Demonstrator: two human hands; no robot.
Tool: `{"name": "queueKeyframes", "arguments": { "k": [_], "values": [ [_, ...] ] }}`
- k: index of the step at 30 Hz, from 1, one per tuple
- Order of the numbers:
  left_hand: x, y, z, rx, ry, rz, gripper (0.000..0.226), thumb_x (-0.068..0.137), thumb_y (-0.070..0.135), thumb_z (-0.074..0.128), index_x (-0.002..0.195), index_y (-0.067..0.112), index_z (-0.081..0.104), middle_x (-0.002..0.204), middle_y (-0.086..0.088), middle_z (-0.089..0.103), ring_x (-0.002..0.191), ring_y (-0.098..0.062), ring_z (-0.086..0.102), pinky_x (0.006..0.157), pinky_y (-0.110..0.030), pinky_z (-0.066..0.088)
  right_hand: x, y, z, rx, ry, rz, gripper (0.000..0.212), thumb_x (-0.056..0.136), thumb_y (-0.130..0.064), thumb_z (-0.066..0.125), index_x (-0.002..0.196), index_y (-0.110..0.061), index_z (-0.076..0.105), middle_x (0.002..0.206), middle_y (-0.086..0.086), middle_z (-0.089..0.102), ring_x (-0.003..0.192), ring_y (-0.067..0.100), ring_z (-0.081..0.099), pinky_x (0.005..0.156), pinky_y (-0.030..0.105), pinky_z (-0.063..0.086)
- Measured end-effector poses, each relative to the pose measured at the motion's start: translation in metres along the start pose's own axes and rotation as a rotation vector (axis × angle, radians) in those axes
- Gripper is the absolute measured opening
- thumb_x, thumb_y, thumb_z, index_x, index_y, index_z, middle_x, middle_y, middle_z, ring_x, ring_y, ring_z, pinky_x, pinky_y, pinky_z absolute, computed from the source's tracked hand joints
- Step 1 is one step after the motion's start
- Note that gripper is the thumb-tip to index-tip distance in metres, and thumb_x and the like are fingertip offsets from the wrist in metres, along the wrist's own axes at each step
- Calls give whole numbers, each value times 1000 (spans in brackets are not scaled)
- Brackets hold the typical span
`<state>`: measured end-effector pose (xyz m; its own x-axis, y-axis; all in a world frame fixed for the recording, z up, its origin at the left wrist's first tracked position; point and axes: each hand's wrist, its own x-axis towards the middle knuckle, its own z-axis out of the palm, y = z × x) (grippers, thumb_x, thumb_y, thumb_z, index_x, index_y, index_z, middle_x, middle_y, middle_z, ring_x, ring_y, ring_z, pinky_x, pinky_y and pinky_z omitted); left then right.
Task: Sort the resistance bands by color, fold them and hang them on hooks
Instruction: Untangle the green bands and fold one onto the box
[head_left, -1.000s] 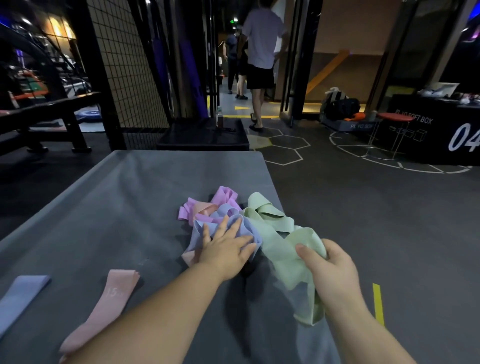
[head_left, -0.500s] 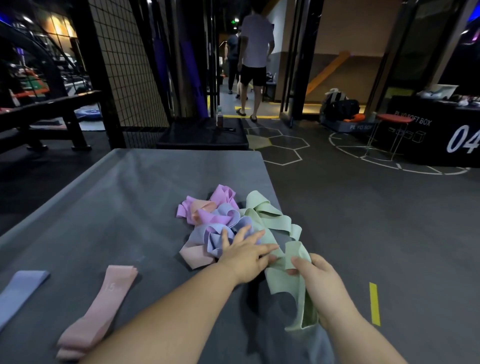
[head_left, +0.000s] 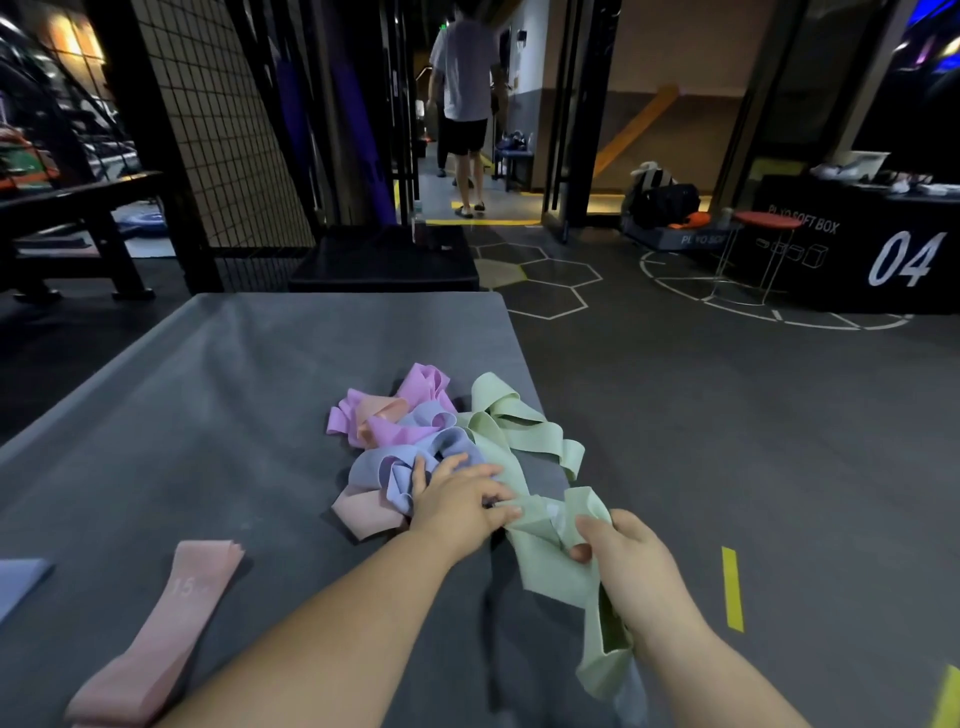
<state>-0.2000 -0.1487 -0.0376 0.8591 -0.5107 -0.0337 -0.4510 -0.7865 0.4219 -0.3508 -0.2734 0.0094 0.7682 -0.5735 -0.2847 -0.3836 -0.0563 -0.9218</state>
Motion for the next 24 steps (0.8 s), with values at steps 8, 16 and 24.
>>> {"name": "queueKeyframes", "arguments": {
  "k": [8, 16, 24],
  "values": [
    [6, 1, -8, -50, 222, -52, 24, 88, 57, 54, 104, 43, 67, 126, 25, 56, 135, -2, 28, 116, -38, -8, -6, -6, -4, -4, 67, -83, 24, 89, -22, 55, 88, 3, 54, 73, 1, 58, 67, 19, 47, 63, 33, 37],
    [7, -1, -10, -136, 293, -61, 29, 91, 55, 53, 97, 34, 72, 110, 15, 66, 120, -4, 43, 115, -36, 0, -4, -7, -6, 27, 172, -119, 24, 90, -19, 52, 90, 4, 53, 75, 5, 51, 65, 20, 42, 59, 33, 34],
    [12, -8, -11, -202, 305, -104, 27, 92, 54, 52, 96, 36, 72, 100, 11, 70, 109, -7, 52, 114, -36, 5, -1, -7, -8, 32, 241, -116, 22, 91, -19, 49, 85, 1, 55, 74, 5, 53, 66, 22, 45, 57, 33, 34]
  ]
}}
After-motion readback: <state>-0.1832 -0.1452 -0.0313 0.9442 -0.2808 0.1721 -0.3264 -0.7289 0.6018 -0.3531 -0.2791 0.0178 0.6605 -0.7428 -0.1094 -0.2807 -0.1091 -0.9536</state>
